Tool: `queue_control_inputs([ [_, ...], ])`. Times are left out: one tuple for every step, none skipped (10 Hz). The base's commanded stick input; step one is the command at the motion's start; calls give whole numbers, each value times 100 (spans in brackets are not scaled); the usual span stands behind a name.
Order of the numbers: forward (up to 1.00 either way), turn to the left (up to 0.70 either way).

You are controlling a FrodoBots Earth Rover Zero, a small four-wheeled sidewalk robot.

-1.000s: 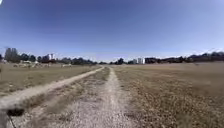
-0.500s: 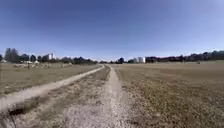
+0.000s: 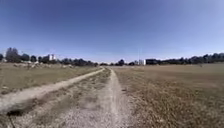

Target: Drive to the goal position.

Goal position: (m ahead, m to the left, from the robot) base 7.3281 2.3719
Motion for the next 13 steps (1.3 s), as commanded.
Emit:
queue_control_inputs([
  [69, 6],
  [69, 6],
  [69, 6],
  [69, 6],
  [69, 6],
  [69, 6],
  [69, 6],
  [69, 6],
  [69, 6],
  [69, 6],
  [69, 6],
  [69, 6],
  [69, 6],
])
